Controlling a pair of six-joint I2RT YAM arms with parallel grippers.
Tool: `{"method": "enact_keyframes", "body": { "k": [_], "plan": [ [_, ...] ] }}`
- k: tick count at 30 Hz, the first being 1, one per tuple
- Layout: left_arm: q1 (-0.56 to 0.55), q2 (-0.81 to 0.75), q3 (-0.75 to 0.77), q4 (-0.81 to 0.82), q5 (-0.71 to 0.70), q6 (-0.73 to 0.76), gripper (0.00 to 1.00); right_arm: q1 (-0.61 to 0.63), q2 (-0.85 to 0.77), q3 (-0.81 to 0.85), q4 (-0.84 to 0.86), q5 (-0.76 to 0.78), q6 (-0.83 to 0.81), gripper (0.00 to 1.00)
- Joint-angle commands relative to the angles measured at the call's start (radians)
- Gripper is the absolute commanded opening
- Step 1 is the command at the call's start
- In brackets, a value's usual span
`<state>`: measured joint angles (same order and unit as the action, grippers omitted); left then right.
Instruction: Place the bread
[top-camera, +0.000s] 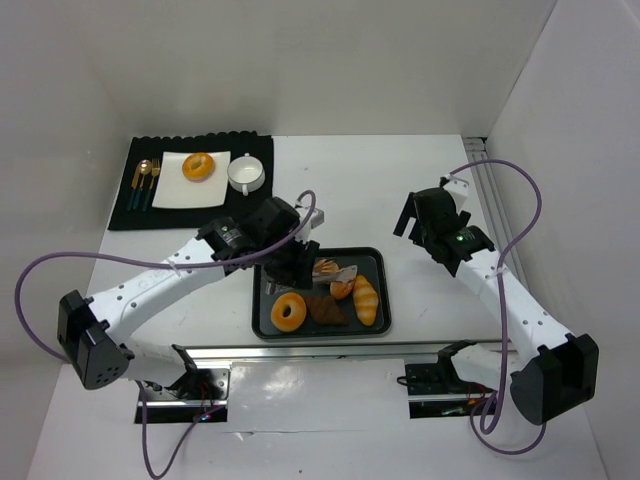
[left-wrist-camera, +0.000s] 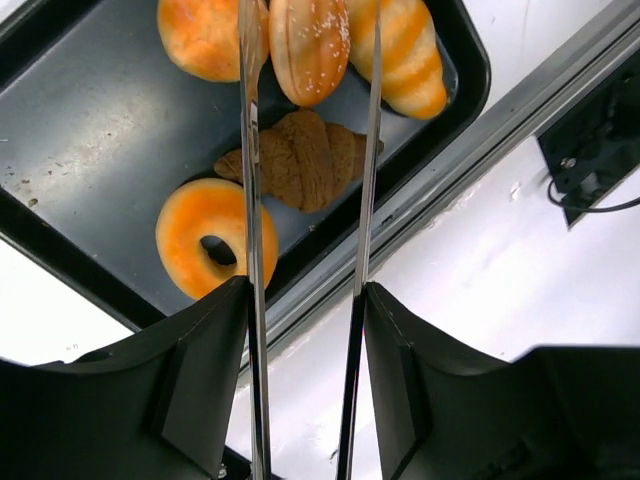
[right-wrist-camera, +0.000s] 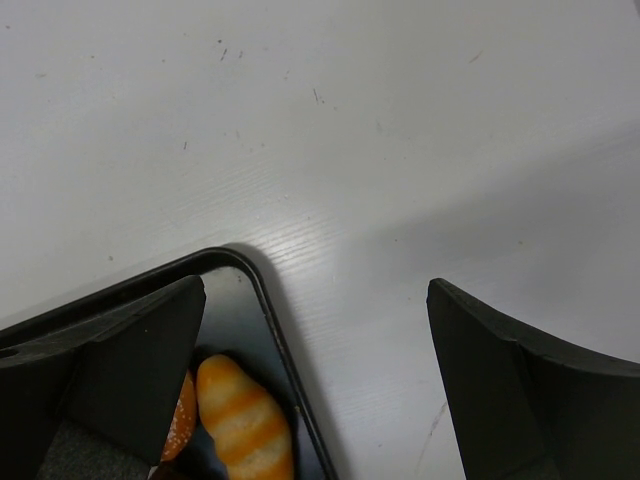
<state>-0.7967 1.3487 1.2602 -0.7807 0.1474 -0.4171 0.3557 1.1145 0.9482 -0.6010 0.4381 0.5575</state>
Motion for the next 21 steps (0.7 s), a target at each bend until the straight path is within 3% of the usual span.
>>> {"method": "enact_keyframes", "body": {
  "k": [1, 10, 16, 21],
  "plan": [
    [-0.05, 0.033, 0.053, -0.02, -0.083, 0.023, 0.61, 0.008, -0.019, 0.034, -0.028, 0.027, 0.005, 0.99],
    [-0.127, 0.098, 0.053, -0.029, -0.118, -0.005, 0.6, 0.008, -0.019, 0.024, -0.028, 0.016, 0.005, 0.99],
    [-0.145, 0.116, 0.106, -0.074, -0.224, -0.014, 0.62, 0.008, -0.019, 0.024, -0.019, 0.007, 0.005, 0.99],
    [-0.145, 0.138, 0.116, -0.084, -0.215, -0.005, 0.62, 0.008, -0.019, 0.015, -0.019, 0.007, 0.005, 0.99]
  ]
}}
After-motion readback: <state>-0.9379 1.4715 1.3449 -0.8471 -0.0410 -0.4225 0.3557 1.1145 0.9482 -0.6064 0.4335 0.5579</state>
